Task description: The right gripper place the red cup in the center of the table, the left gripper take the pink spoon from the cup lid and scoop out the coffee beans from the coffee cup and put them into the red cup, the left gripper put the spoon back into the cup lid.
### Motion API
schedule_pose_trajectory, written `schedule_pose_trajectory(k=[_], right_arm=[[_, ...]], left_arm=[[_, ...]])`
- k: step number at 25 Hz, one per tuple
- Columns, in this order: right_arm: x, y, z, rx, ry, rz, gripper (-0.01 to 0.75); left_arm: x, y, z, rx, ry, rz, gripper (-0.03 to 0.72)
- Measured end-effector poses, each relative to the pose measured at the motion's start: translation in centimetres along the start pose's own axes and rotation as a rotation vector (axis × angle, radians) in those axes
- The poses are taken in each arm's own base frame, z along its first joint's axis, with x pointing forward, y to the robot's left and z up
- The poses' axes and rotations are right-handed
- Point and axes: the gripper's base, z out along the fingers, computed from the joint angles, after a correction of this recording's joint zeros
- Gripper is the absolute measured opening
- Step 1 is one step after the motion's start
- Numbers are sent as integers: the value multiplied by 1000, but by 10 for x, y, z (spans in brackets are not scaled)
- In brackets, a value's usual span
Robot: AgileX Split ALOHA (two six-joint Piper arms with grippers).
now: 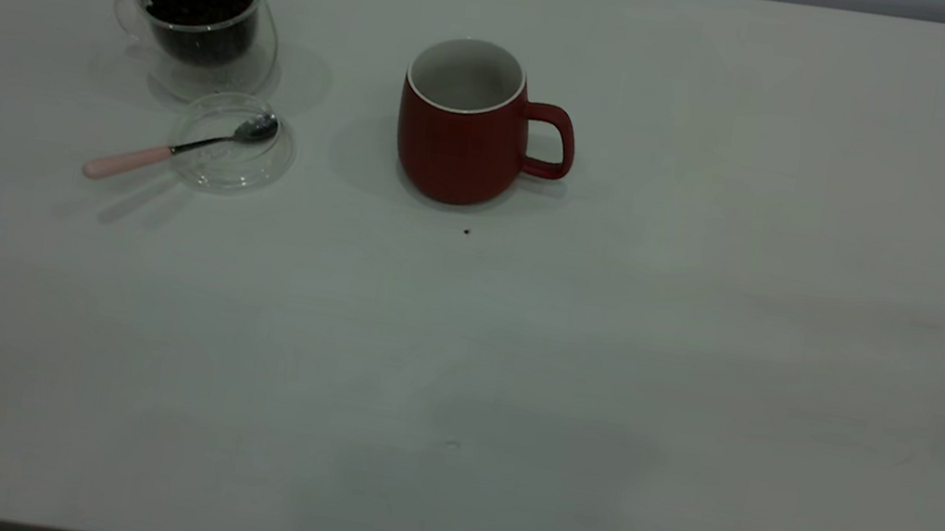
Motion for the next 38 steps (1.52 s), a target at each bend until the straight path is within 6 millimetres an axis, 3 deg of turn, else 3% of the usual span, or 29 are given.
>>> schedule_pose_trajectory(k=[3, 9, 13, 29, 38], right_arm=[[0, 0, 0, 0, 0, 0, 591], [0, 0, 0, 0, 0, 0, 591], [0, 0, 0, 0, 0, 0, 591], [0, 0, 0, 0, 0, 0, 591], [0, 0, 0, 0, 0, 0, 591]], left_arm=[[29, 1, 6, -23, 23, 5, 396], [108, 0, 48, -30, 135, 7, 396], [143, -1, 60, -33, 86, 18, 395], [193, -6, 26, -37, -348, -6, 395], [198, -6, 25, -33, -374, -7, 395]])
